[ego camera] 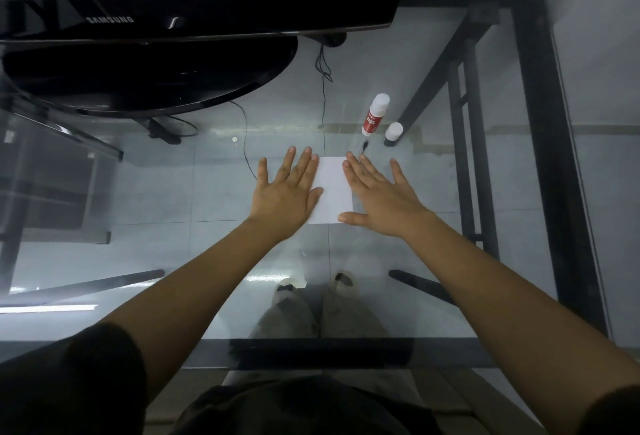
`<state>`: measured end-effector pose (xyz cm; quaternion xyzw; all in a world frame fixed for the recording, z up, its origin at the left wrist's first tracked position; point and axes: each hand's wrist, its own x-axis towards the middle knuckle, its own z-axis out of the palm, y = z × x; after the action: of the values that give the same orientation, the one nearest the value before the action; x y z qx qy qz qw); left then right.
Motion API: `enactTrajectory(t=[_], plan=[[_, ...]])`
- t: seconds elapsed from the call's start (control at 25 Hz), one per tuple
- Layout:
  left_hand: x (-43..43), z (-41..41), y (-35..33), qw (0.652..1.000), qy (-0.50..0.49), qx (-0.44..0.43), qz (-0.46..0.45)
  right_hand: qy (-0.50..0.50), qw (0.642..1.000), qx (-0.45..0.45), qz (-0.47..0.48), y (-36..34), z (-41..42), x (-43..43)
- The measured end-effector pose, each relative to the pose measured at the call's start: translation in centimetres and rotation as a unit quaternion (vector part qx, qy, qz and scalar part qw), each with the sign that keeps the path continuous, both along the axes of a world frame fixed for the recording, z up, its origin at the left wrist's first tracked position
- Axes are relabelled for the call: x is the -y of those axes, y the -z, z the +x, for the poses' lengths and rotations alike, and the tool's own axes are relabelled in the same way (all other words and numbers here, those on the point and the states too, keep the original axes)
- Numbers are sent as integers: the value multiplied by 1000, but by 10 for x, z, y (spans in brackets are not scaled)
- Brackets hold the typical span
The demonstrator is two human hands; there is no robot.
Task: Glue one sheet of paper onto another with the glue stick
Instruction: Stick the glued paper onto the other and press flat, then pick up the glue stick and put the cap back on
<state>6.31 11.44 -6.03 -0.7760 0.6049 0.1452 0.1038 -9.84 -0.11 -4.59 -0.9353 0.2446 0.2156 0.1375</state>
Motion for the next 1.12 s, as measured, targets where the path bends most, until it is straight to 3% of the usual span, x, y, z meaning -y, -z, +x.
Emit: enactTrajectory(t=[0.2, 0.36, 0.48, 0.68, 0.84, 1.12], plan=[[2, -8, -3, 999, -46, -26, 7, 13, 999, -9, 46, 3, 2, 2], [2, -4, -12, 995, -53, -83, 23, 70, 986, 103, 109, 1, -8, -3], [11, -3, -26, 985, -75, -144, -62, 135, 974, 165, 70, 0, -24, -6], [69, -23, -43, 929, -122, -303, -175, 274, 956, 105, -21, 10, -55, 1], [103, -33, -37, 888, -180, -348, -239, 263, 960, 89, -42, 24, -64, 0], [117, -34, -40, 861, -208, -378, -270, 264, 960, 92, -17, 26, -63, 5]])
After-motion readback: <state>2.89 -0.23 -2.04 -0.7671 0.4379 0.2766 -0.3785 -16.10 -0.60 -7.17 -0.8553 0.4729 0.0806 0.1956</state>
